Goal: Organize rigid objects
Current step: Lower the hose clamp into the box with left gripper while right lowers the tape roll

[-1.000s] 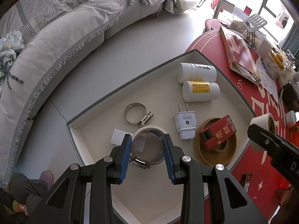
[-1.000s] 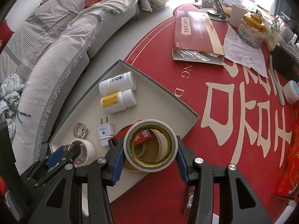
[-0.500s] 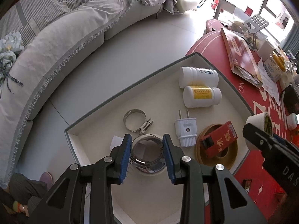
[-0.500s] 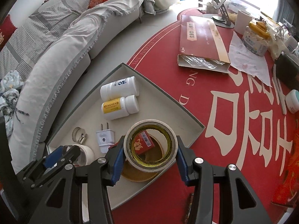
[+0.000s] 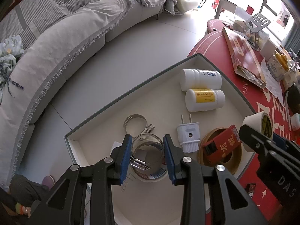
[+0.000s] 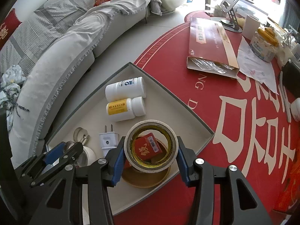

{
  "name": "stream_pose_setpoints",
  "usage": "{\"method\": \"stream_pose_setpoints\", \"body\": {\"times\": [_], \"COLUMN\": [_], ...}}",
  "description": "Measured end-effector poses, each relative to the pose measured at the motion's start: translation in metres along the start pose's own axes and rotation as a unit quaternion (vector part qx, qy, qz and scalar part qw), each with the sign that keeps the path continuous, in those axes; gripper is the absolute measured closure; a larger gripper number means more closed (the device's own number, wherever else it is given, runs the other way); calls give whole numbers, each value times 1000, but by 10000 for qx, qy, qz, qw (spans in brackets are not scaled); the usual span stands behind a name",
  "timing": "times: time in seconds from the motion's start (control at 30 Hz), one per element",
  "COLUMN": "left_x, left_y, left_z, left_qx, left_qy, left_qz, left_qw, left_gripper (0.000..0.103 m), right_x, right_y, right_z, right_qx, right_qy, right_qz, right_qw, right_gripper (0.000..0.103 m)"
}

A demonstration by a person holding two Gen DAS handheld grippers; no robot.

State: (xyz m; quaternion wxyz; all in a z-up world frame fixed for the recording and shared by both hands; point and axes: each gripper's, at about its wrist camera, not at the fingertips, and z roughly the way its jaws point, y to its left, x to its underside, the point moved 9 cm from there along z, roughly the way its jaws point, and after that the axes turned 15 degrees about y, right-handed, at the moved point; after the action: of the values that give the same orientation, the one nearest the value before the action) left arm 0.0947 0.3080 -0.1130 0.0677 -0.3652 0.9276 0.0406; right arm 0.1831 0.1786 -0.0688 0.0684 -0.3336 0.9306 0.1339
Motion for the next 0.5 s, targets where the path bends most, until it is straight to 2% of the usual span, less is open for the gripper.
{"method": "stream_pose_setpoints", "body": {"times": [0.2,0.27,0.3,0.33,0.4,0.43,0.47,0.5], "left_x": [-2,-1,-1,-1,0,1,2,3], "left_y": [-1,-3,-2,-1,0,0,-1,-1], "left_z": [1,3,3,2,0,1,1,1], "left_qx": [-4,95,99,93,115,109,115,109], "left_qy": [-20,10,-7,-46,-90,-46,4,28], "left_qz": [50,79,49,26,13,21,38,47], "left_qw": [10000,9999,9999,9999,9999,9999,9999,9999], "left_gripper": [64,47,30,21,19,13,10,2], "right_x": [-2,-2,-2,-2,-2,-3,-3,-3], "right_y": [5,6,7,8,7,5,5,5], "right_z": [4,7,7,8,5,2,-3,-8], "right_qx": [55,87,92,80,74,81,49,26], "right_qy": [43,85,100,131,103,25,-103,-186], "right_qz": [-88,-110,-130,-155,-128,-101,-92,-98], "right_qw": [9999,9999,9998,9998,9998,9999,9999,9998], "right_gripper": [53,53,53,52,29,10,9,9]}}
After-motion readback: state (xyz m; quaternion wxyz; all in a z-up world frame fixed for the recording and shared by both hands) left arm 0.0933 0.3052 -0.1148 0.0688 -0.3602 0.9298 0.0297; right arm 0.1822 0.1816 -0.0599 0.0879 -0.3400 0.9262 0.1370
